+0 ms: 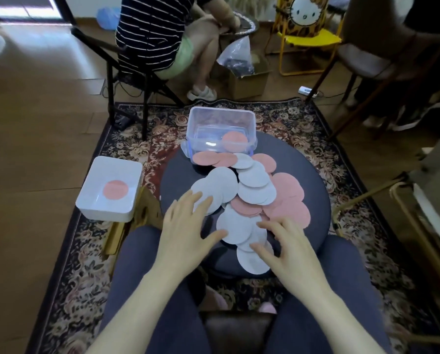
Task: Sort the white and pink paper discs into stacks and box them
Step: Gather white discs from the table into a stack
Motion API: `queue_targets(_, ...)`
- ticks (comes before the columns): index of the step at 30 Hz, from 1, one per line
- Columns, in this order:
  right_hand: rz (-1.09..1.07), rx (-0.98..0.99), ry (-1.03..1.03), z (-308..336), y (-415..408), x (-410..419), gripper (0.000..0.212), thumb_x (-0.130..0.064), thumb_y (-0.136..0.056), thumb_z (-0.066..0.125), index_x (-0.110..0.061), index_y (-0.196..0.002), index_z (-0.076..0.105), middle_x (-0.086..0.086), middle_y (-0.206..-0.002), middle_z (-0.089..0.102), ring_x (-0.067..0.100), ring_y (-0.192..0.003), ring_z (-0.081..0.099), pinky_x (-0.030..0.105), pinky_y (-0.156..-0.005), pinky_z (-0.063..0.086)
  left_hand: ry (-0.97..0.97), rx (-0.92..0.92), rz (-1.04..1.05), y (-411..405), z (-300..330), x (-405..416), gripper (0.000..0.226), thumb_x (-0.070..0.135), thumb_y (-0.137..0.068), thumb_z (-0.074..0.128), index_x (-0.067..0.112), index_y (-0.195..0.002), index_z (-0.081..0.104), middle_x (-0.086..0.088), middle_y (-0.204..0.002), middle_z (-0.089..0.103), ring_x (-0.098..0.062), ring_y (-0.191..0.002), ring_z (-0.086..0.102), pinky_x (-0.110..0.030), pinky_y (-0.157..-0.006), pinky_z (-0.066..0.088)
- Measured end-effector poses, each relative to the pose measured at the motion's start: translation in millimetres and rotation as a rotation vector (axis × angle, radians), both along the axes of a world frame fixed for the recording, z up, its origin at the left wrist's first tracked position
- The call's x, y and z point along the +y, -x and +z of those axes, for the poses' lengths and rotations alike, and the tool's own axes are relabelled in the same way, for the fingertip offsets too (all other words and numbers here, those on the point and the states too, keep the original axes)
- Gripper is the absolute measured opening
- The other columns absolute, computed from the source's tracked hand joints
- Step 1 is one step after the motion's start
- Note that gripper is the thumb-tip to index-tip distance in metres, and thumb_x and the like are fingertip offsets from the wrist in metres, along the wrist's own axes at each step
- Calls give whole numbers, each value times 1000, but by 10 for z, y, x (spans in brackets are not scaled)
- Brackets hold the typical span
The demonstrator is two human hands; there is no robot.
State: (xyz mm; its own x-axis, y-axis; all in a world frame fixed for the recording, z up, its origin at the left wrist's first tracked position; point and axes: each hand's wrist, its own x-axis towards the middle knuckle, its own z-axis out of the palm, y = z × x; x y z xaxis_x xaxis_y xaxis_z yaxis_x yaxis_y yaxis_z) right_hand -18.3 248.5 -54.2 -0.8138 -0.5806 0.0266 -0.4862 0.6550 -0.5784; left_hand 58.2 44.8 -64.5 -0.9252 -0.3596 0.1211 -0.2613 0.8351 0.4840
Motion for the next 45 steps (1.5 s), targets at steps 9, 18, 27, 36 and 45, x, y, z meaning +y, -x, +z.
queue_targets(9,-209,3,-164,-39,-13,-379,67,-69,-63,69,-18,-104,54,-8,-99,48,15,-96,47,30,-79,41,21,-244,57,87,80,192,47,58,-83,57,26,-117,52,7,-103,52,-16,-99,52,-29,-77,42)
queue_targets(18,-237,-140,23,-4,-95,-192,57,-52,-66,77,-33,-109,45,-22,-105,45,5,-98,49,26,-70,42,-777,-204,328,128,174,65,12,26,-81,67,17,-80,59,4,-75,65,-15,-61,61,-34,-60,51)
queue_targets(27,-94,-132,-35,-55,-220,156,88,-47,-58,85,-39,-128,33,-26,-113,33,-10,-94,43,19,-64,39,-1135,-63,384,-15,295,13,43,-5,-92,49,23,-124,51,-15,-90,64,-20,-60,70,-26,-38,48)
queue_targets(36,-87,-182,-27,-23,-34,55,68,-48,-64,79,-43,-120,40,-27,-111,40,-11,-85,47,18,-63,38,-1316,-90,307,-193,340,13,49,-10,-80,67,7,-125,58,-18,-103,67,-23,-88,65,-20,-55,54)
queue_targets(45,-290,-122,-111,-42,-124,-208,53,-53,-73,71,-31,-116,50,-14,-112,42,10,-87,50,29,-59,39,-1598,-54,607,-161,360,60,24,29,-82,71,18,-70,53,4,-53,38,-9,-45,36,-18,-35,25)
